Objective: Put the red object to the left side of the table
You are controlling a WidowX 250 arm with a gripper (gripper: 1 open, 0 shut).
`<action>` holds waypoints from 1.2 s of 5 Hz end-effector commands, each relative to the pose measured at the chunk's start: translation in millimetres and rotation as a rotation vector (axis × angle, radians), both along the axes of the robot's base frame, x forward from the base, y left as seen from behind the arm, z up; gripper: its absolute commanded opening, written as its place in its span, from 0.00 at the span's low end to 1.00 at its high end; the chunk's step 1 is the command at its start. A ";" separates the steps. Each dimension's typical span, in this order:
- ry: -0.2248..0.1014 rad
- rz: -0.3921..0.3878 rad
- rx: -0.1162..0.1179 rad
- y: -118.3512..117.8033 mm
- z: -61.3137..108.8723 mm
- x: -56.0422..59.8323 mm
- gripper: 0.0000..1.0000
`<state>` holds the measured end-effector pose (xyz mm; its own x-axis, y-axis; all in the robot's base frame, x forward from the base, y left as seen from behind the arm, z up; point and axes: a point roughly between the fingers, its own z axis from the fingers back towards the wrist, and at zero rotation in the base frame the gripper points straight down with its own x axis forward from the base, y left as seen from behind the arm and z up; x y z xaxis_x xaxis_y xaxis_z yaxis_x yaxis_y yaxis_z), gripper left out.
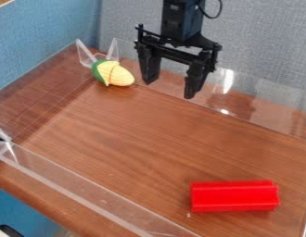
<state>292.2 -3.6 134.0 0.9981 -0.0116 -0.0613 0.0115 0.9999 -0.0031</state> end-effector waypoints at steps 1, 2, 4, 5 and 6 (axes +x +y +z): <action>0.014 -0.017 -0.001 -3.9 -6.2 -1.9 1.00; 0.021 -0.111 -0.010 -22.8 -14.2 -10.8 1.00; -0.007 -0.336 -0.015 -91.5 -21.3 -37.9 1.00; -0.003 -0.413 -0.016 -116.5 -35.3 -45.9 1.00; 0.018 -0.488 -0.014 -123.6 -50.8 -51.3 1.00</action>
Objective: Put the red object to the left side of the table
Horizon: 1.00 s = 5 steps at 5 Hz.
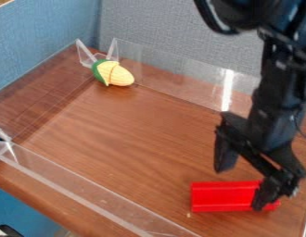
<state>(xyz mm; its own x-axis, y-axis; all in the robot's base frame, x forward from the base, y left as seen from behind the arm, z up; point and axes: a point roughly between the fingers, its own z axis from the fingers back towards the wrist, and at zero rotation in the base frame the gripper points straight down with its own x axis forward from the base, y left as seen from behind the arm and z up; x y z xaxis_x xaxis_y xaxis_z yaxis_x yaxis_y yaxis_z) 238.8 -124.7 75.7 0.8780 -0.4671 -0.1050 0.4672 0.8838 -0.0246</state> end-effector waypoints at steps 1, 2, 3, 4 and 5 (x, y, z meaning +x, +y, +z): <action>-0.010 -0.076 -0.006 -1.3 -7.5 -1.7 1.00; -0.007 -0.115 0.000 2.0 -13.8 -3.0 1.00; -0.001 -0.152 0.005 5.4 -19.7 -3.6 1.00; 0.000 -0.174 0.008 9.7 -24.5 -2.1 1.00; 0.002 -0.188 0.010 14.5 -29.5 0.5 1.00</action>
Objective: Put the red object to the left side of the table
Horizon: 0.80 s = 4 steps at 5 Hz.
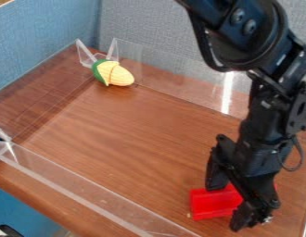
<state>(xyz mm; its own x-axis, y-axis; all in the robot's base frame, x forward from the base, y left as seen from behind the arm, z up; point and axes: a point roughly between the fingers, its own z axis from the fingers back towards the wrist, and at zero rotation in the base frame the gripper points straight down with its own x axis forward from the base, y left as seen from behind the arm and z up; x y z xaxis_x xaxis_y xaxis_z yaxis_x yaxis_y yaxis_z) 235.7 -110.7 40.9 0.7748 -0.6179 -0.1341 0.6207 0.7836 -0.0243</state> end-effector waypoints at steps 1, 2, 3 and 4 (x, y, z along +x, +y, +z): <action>-0.020 -0.014 -0.009 3.6 0.0 5.3 1.00; -0.018 -0.018 -0.010 6.6 -4.9 7.3 1.00; -0.015 -0.022 -0.013 8.3 -11.4 8.8 1.00; -0.013 -0.021 -0.015 9.6 -15.2 10.4 0.00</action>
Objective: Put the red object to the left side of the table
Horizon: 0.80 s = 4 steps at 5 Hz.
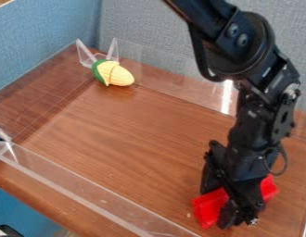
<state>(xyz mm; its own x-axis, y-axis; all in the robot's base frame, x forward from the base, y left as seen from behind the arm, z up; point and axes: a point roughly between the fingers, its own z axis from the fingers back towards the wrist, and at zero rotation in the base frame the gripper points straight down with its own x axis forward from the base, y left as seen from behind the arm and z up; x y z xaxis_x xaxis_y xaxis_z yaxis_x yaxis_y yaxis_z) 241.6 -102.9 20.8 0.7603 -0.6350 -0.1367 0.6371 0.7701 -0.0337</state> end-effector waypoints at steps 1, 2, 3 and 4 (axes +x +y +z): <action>-0.028 -0.001 -0.013 3.1 6.0 6.6 0.00; -0.038 -0.004 -0.016 4.2 8.8 8.5 0.00; -0.047 -0.008 -0.020 5.1 10.5 10.5 0.00; -0.054 -0.015 -0.023 5.7 11.3 11.8 0.00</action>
